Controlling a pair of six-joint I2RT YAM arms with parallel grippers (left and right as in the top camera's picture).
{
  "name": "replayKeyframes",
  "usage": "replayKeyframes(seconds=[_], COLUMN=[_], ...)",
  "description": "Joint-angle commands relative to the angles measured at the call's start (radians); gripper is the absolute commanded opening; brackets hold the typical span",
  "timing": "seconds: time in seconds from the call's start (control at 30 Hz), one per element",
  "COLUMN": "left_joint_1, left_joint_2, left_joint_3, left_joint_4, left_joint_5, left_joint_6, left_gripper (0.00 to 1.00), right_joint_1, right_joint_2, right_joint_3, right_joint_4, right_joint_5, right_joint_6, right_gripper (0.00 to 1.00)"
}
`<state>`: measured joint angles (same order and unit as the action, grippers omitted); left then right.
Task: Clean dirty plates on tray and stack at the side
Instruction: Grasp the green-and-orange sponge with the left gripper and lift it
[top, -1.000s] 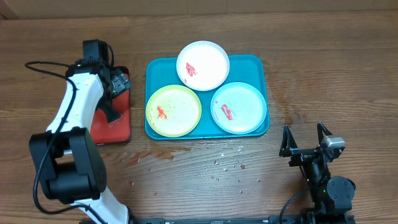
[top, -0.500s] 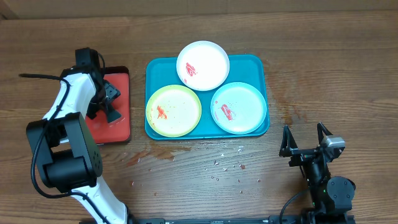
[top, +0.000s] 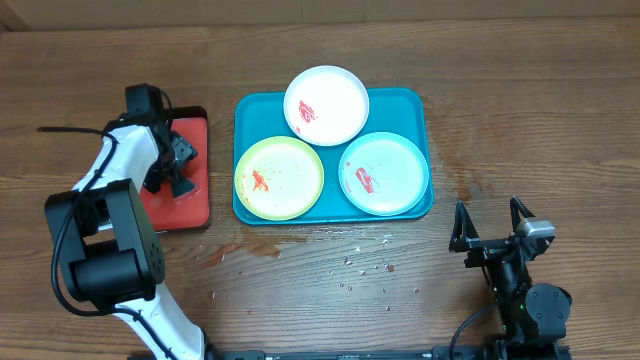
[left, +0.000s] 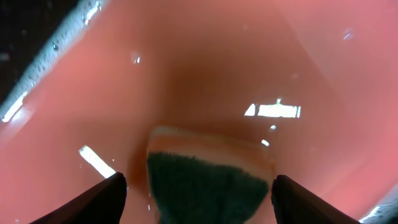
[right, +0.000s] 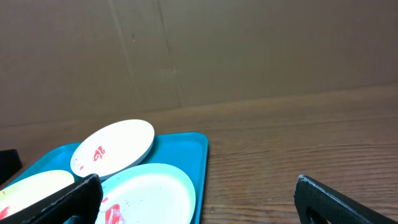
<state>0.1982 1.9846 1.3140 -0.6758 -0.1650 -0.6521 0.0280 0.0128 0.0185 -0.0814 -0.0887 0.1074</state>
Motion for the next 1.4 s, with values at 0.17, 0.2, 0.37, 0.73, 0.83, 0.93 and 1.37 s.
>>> replayKeyframes(seconds=[0.17,0.2,0.37,0.73,0.83,0.93,1.37], left_joint_1=[-0.001,-0.001,-0.001,-0.002,-0.002,-0.001,0.0], left_joint_2=[0.007,0.007,0.007,0.007,0.007,0.007,0.007], left_joint_3=[-0.018,-0.017,-0.016,-0.016,-0.016,-0.016,-0.016], left_joint_4=[-0.004,-0.003,-0.028,-0.177,-0.168,-0.151,-0.028], left_joint_5=[-0.001,-0.002,0.033,0.184,0.181,0.18,0.059], left_joint_6=[0.015,0.023,0.024,0.024,0.024,0.024,0.024], left_gripper=[0.04,0.04,1.0,0.82,0.5,0.13,1.0], right_joint_1=[0.005,0.005,0.005,0.005,0.005,0.005,0.005], right_joint_2=[-0.006,-0.006,-0.006,-0.006,-0.006,-0.006,-0.006], right_joint_3=[-0.01,-0.01,-0.01,-0.01,-0.01,-0.01,-0.01], right_joint_4=[0.005,0.005,0.005,0.005,0.005,0.005,0.005], right_joint_5=[0.01,0.01,0.01,0.01,0.01,0.01,0.01], right_joint_6=[-0.004,-0.004,-0.004,-0.004,-0.004,-0.004,-0.004], right_gripper=[1.0,1.0,1.0,1.0,1.0,1.0,1.0])
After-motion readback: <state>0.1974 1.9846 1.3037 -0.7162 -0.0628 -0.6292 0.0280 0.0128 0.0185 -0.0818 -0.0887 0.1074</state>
